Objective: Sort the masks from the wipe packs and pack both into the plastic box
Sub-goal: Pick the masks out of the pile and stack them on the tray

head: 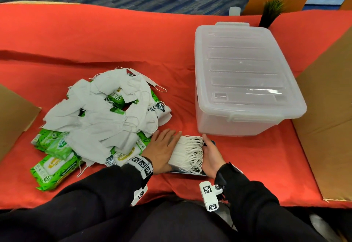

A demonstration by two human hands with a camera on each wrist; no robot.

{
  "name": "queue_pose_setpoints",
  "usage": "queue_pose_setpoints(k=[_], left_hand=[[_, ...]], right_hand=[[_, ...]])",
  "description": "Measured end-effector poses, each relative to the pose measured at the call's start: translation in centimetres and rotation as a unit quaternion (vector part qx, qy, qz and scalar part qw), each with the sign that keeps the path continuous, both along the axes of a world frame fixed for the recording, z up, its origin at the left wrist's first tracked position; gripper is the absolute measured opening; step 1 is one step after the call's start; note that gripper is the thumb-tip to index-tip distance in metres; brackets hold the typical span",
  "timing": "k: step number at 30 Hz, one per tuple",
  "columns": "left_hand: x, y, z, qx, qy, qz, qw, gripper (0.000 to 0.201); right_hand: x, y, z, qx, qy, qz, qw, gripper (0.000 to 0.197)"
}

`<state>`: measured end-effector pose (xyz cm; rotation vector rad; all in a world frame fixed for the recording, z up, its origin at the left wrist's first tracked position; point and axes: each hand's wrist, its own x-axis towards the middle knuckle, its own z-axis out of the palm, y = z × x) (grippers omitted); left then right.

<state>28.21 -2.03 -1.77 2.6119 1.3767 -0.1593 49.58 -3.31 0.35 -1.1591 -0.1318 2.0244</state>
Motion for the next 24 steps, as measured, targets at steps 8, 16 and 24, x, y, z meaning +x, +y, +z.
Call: queue_pose_setpoints(k=[8, 16, 24], left_hand=[[0.5, -1.1, 0.0, -0.022, -0.014, -0.011, 1.000, 0.127], [0.5, -0.4, -0.1, -0.047, 0.002, -0.005, 0.999, 0.134], [-1.8, 0.3, 1.4, -0.067, -0.129, 0.075, 0.987, 0.121]], right_hand=[[0.2, 0.1, 0.2, -0.008, -0.003, 0.013, 1.000, 0.070], [0.0, 0.2, 0.5, -0.013, 0.004, 0.014, 1.000, 0.072], [0.1, 0.4, 2.4, -0.023, -0.204, 0.010, 0.979, 0.042]])
